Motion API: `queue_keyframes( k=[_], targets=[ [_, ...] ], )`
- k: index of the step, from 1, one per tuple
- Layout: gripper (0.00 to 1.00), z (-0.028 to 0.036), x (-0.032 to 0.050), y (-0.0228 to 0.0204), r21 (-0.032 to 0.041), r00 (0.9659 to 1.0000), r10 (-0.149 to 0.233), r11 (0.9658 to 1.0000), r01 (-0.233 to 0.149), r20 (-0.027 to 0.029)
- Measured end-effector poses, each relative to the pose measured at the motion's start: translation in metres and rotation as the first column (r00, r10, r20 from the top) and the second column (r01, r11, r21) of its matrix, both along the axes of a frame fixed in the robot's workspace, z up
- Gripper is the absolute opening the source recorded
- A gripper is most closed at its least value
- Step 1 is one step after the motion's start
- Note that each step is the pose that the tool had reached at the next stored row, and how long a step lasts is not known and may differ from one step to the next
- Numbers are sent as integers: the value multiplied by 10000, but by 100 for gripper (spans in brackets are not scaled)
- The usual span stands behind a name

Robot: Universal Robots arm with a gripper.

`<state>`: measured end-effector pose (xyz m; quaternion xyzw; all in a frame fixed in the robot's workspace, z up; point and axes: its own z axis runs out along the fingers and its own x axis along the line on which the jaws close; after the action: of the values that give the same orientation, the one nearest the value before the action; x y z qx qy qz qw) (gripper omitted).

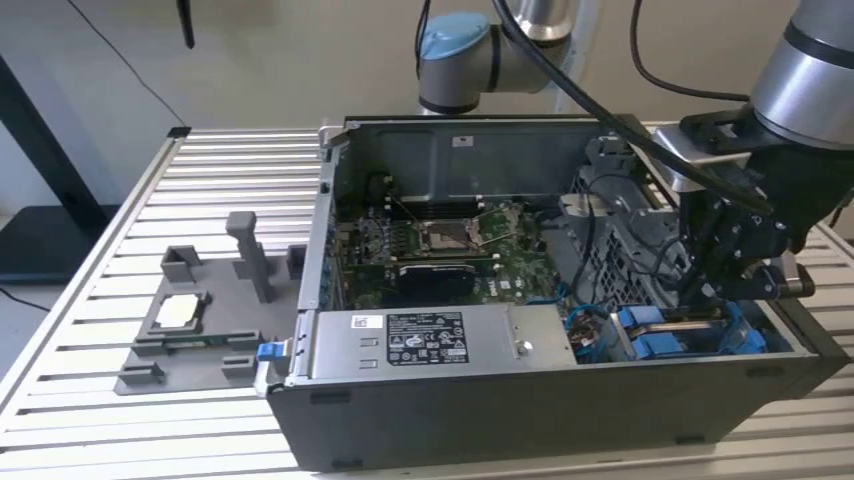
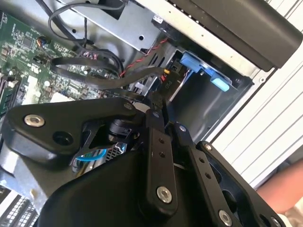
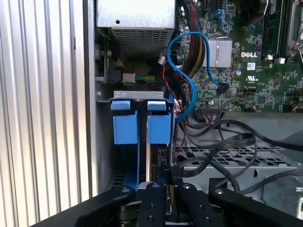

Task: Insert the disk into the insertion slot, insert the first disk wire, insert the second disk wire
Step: 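Insert the second disk wire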

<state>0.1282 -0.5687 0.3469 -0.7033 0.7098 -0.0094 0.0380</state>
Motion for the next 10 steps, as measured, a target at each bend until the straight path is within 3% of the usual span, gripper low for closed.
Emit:
queue_keyframes(
  k=[6,10],
  targets=[
    [16,-18,0,0,10,10000,3,10000,-3,1],
    [16,-35,0,0,85,10000,3,10000,-3,1]
  ],
)
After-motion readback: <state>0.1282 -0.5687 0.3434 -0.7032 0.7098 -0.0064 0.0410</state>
